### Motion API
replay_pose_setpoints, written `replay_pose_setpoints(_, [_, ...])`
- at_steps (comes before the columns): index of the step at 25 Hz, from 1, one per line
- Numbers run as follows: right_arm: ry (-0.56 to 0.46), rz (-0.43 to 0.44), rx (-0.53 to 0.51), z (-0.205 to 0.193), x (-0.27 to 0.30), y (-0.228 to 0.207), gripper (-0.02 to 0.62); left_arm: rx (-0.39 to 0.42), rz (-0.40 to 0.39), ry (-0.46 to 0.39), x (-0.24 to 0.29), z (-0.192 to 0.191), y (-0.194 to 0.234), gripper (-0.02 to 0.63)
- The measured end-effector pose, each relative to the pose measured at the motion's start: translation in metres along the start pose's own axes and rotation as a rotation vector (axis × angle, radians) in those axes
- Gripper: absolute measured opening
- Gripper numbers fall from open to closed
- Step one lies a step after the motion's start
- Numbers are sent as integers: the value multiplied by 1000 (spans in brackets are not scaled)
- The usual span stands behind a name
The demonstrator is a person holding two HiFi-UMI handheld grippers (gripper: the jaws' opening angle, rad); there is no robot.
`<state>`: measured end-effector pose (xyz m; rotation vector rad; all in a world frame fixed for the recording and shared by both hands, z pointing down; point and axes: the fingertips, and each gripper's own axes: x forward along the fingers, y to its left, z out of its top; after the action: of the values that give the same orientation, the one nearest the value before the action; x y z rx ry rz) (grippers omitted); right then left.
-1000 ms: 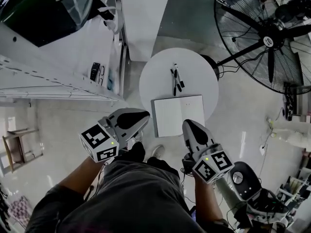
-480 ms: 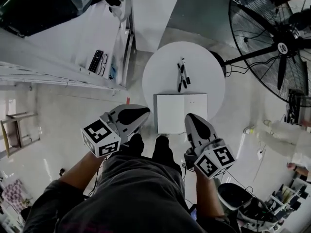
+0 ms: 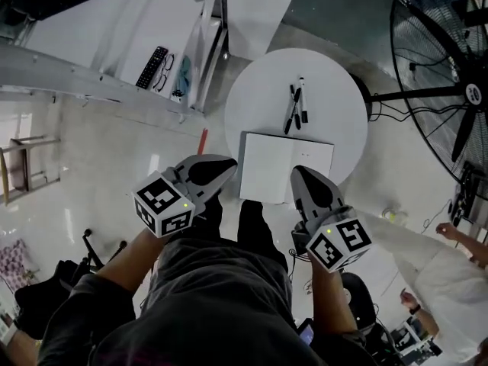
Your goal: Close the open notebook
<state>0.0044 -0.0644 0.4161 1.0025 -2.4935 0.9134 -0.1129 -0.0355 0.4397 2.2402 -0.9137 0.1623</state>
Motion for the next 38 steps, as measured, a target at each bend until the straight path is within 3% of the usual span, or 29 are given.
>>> replay_pose_setpoints(11, [65,28,7,-37,19,-25,21,-59,66,35,23,-51,18,25])
replay_pose_setpoints(28, [118,21,44,-77,50,-37,21,-133,82,116,40,-113,62,26])
replay_pose_setpoints(38, [176,19,48,-94,61,-47,21,-195,95,155,49,-149,82,78])
